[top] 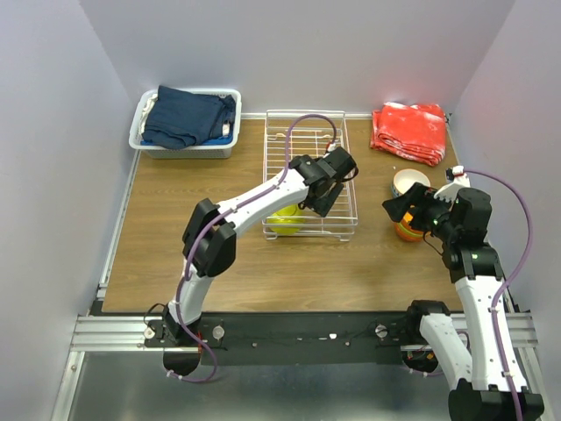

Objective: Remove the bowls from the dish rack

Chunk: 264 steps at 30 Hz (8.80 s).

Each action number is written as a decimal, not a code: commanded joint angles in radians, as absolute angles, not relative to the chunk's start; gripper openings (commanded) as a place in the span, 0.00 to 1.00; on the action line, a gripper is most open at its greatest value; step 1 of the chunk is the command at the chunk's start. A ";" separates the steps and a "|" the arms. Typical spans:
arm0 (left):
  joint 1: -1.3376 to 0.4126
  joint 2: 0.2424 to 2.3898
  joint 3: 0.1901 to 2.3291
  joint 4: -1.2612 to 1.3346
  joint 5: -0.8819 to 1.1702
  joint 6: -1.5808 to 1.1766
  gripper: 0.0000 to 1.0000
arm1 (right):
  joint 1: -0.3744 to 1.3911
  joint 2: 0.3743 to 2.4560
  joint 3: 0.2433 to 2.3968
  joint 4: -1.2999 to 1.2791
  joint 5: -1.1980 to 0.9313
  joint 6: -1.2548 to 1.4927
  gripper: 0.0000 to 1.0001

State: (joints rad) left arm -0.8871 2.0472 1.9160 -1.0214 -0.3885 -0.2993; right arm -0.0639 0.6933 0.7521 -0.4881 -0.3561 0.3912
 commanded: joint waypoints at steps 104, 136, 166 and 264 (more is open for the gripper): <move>-0.606 0.874 0.893 -0.313 -0.557 -0.120 0.99 | 0.457 1.763 1.203 -0.264 -0.736 0.695 0.33; -0.520 0.974 0.934 -0.340 -0.186 -0.261 0.99 | 0.735 1.390 1.143 -0.184 0.338 -0.234 0.20; -0.448 1.396 1.503 -0.753 0.184 -0.456 0.99 | 1.184 1.696 0.643 1.512 0.919 -1.460 0.21; -0.210 1.282 1.148 -0.399 -0.083 -0.503 0.00 | 1.040 1.178 1.100 -0.514 0.714 0.305 1.00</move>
State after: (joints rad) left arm -0.2401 1.3258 1.2404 -0.4725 -0.0792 -0.4679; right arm 1.1439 1.2331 1.0607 -0.3283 0.8543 0.0540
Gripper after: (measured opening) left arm 0.047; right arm 0.998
